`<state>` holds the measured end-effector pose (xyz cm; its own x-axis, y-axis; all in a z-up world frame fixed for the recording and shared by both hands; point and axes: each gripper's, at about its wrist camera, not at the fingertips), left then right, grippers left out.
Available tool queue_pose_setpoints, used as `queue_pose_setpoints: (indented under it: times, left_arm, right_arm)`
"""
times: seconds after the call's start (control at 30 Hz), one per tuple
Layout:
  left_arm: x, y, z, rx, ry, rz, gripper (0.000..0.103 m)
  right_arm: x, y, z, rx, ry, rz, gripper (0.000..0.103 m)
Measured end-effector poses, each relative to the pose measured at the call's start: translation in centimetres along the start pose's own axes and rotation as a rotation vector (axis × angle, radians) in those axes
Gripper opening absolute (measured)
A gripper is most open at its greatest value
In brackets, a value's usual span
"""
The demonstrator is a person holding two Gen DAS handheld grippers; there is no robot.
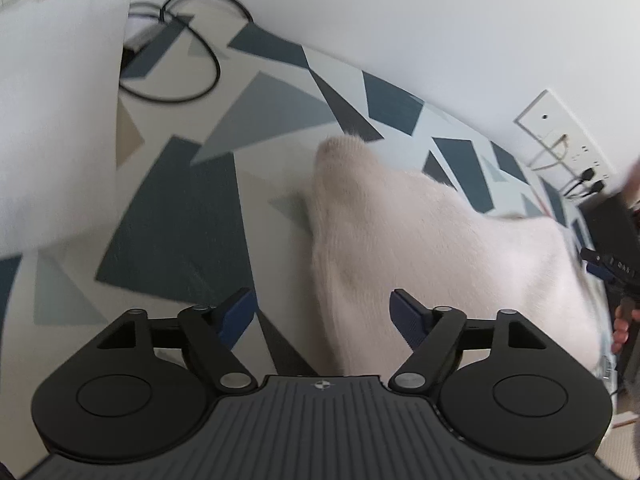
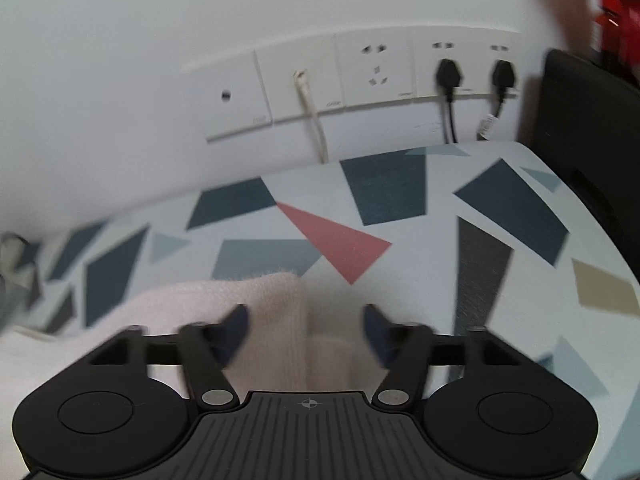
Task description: Fold clothes
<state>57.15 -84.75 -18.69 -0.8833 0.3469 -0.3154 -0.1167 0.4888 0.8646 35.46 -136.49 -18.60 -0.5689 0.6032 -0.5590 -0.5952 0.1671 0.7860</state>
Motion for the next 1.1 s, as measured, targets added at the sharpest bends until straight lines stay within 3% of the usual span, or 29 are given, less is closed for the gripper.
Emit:
queue_pose_setpoints:
  times: [0.23, 0.27, 0.3, 0.43, 0.57, 0.73, 0.93, 1.1]
  left_arm:
    - [-1.6, -3.0, -0.8, 0.046, -0.025, 0.058, 0.077]
    - [-1.8, -3.5, -1.1, 0.045, -0.036, 0.066, 0.078]
    - [-1.9, -3.9, -1.5, 0.045, -0.053, 0.070, 0.086]
    - [-2.1, -5.0, -3.3, 0.024, -0.132, 0.085, 0.103]
    - [-2.0, -5.8, -4.8, -0.056, -0.220, 0.089, 0.103]
    - [-1.9, -6.2, -5.7, -0.121, -0.205, 0.087, 0.103]
    - [-2.2, -5.6, -4.1, -0.054, -0.166, 0.100, 0.103]
    - [-1.9, -5.6, -4.3, -0.053, -0.209, 0.096, 0.103]
  right_arm:
    - [3.0, 2.3, -2.8, -0.082, -0.058, 0.055, 0.090]
    - [3.3, 2.4, -2.9, -0.088, -0.056, 0.058, 0.097]
    - [3.6, 2.4, -3.0, -0.095, -0.054, 0.060, 0.102]
    - [4.1, 1.8, -3.2, -0.113, -0.022, 0.088, 0.102]
    - [4.5, 0.6, -2.7, -0.085, 0.030, 0.146, 0.102]
    - [5.0, -0.3, -1.7, -0.109, 0.024, 0.176, 0.102]
    - [3.8, -0.8, -1.7, -0.228, -0.009, 0.217, 0.102]
    - [3.6, -1.3, -1.0, -0.221, 0.046, 0.242, 0.102]
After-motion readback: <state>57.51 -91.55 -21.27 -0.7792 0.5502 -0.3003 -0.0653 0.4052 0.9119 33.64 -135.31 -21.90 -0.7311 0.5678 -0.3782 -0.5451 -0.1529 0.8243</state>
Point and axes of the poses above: each gripper's, at about its wrist camera, not at the fingertips, and y roughly against the way its jaws point, z to its left, x to its underside, and after that the axes turned 9 degrees about z, right-handed
